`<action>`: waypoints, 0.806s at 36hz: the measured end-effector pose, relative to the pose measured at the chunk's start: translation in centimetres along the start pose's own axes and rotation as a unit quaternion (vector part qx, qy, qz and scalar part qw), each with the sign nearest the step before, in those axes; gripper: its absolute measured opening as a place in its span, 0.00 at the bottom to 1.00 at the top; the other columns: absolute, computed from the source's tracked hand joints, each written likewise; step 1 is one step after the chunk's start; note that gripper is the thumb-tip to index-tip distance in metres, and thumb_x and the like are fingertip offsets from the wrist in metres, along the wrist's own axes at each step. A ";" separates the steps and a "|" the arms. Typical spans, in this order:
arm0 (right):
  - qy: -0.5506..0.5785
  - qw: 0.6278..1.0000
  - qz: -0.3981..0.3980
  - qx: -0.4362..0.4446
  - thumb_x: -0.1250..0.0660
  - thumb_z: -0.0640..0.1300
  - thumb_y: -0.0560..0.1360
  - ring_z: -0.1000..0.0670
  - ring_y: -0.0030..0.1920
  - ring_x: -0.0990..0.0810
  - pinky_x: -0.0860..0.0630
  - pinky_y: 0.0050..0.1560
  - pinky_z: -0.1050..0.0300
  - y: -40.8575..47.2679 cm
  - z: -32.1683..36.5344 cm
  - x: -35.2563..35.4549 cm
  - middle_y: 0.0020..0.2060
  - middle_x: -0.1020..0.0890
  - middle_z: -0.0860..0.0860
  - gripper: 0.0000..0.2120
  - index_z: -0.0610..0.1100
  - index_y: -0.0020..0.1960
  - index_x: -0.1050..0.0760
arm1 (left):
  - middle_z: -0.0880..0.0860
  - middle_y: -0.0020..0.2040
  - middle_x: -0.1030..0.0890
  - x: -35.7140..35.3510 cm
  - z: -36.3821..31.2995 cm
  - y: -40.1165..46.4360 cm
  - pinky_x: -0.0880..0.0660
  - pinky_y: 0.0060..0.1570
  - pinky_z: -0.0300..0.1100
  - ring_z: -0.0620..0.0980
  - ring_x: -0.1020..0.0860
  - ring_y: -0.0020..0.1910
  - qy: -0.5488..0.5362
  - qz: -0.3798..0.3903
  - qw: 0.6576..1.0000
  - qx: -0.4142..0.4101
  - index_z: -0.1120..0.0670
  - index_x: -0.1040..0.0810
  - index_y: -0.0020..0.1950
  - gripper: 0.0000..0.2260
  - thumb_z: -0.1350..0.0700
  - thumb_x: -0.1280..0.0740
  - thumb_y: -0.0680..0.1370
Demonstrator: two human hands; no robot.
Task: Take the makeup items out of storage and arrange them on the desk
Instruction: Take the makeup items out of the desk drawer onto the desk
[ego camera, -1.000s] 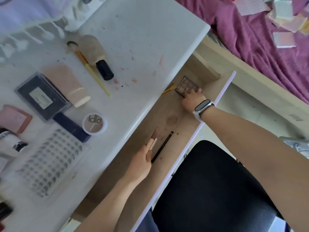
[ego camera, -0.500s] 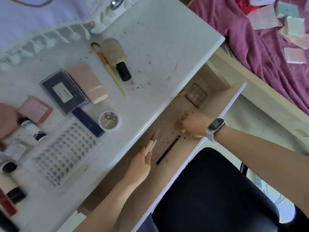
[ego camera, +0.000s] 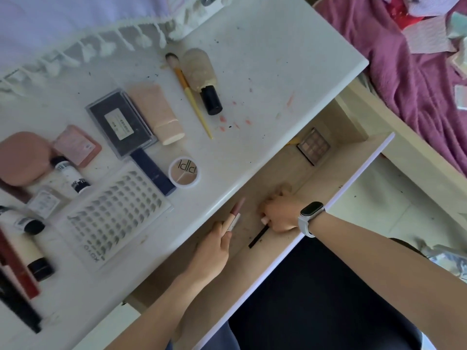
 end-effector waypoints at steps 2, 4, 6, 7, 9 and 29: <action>-0.008 1.000 0.030 -0.003 0.43 0.44 0.76 0.47 0.64 0.33 0.47 0.67 0.45 0.2 -0.1 -0.4 0.54 0.22 0.50 0.13 0.48 0.55 0.23 | 0.48 0.31 0.29 0.0 0.0 0.0 0.34 0.25 0.31 0.41 0.30 0.25 -0.002 0.000 1.000 -0.002 0.45 0.36 0.41 0.09 0.52 0.44 0.81; 0.005 0.999 0.044 -0.004 0.43 0.44 0.77 0.47 0.65 0.34 0.46 0.67 0.45 0.0 -0.1 -0.4 0.55 0.23 0.50 0.12 0.48 0.55 0.23 | 0.48 0.31 0.29 0.0 0.0 -0.1 0.34 0.25 0.31 0.39 0.29 0.25 -0.009 -0.001 1.000 -0.002 0.44 0.35 0.41 0.09 0.52 0.44 0.81; 0.004 0.999 0.050 0.003 0.44 0.44 0.78 0.47 0.66 0.36 0.47 0.67 0.44 -0.4 0.0 -0.2 0.56 0.23 0.50 0.12 0.48 0.56 0.24 | 0.48 0.31 0.29 0.0 -0.1 -0.2 0.34 0.25 0.31 0.38 0.29 0.25 -0.017 0.002 1.000 0.000 0.44 0.35 0.41 0.09 0.52 0.44 0.81; -0.001 0.999 0.050 0.007 0.44 0.44 0.78 0.47 0.66 0.36 0.47 0.67 0.44 -0.7 0.1 -0.1 0.57 0.24 0.50 0.12 0.48 0.56 0.25 | 0.47 0.31 0.29 0.0 -0.1 -0.4 0.34 0.25 0.31 0.39 0.29 0.25 -0.021 0.003 1.000 0.002 0.45 0.35 0.41 0.09 0.51 0.44 0.81; -0.007 0.999 0.037 0.010 0.45 0.44 0.78 0.47 0.65 0.36 0.47 0.67 0.43 -1.5 0.3 0.5 0.57 0.24 0.50 0.12 0.47 0.57 0.26 | 0.47 0.31 0.29 0.1 -0.4 -0.6 0.33 0.25 0.32 0.39 0.29 0.25 -0.035 0.007 0.999 0.000 0.45 0.35 0.40 0.10 0.51 0.44 0.81; 0.645 0.728 -0.232 0.009 0.39 0.34 0.78 0.61 0.26 0.26 0.32 0.30 0.72 -11.4 9.3 8.5 0.29 0.22 0.49 0.04 0.39 0.46 0.27 | 0.55 0.29 0.26 11.2 -3.8 -9.7 0.35 0.29 0.39 0.48 0.33 0.25 -0.249 0.047 0.966 -0.053 0.58 0.25 0.48 0.08 0.59 0.42 0.81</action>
Point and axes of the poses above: each hand's wrist, its own y-axis towards the middle knuckle, its own x-axis out of the back of the hand, z = x × y, the point moved 8 cm from there along y, towards the middle knuckle
